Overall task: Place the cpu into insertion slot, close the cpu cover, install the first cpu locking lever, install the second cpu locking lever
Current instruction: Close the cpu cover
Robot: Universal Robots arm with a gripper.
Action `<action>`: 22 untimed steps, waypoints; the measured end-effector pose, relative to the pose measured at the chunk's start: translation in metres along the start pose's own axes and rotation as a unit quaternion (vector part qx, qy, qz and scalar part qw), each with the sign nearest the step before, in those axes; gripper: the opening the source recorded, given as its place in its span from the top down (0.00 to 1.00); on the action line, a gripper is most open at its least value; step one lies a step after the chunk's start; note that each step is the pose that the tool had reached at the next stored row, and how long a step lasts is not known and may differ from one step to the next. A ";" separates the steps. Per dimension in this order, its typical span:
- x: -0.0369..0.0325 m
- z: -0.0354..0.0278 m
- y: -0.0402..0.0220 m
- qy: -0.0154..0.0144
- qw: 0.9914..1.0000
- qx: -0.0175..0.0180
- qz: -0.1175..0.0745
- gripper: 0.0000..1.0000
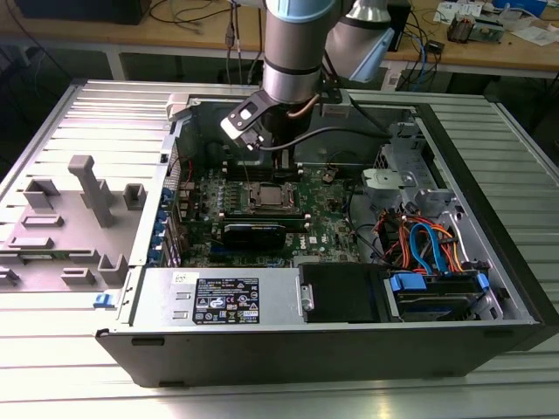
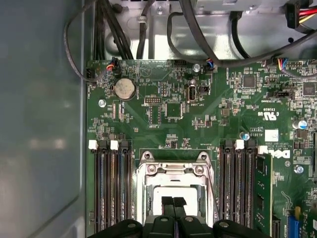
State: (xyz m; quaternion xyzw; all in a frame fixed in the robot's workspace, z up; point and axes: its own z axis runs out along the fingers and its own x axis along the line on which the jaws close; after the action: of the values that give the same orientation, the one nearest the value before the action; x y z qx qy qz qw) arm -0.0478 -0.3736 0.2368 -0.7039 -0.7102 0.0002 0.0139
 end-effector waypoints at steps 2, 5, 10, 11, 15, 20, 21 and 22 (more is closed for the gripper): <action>0.0000 0.0003 -0.0034 0.000 1.000 0.000 0.000 0.89; 0.0000 0.0008 -0.0079 0.000 1.000 0.000 0.000 0.89; 0.0001 0.0011 -0.0131 0.000 1.000 0.000 0.000 0.89; 0.0000 0.0011 -0.0132 0.000 1.000 0.000 0.000 0.89; 0.0000 0.0026 -0.0149 0.000 1.000 0.000 0.000 0.89; -0.0001 0.0161 -0.0310 0.000 1.000 0.000 -0.003 0.89; -0.0001 0.0167 -0.0323 -0.001 1.000 0.000 -0.004 0.89; -0.0001 0.0176 -0.0340 -0.001 1.000 0.000 -0.005 0.89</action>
State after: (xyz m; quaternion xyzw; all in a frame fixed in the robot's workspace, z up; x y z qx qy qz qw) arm -0.0821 -0.3736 0.2199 -0.7004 -0.7136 0.0012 0.0129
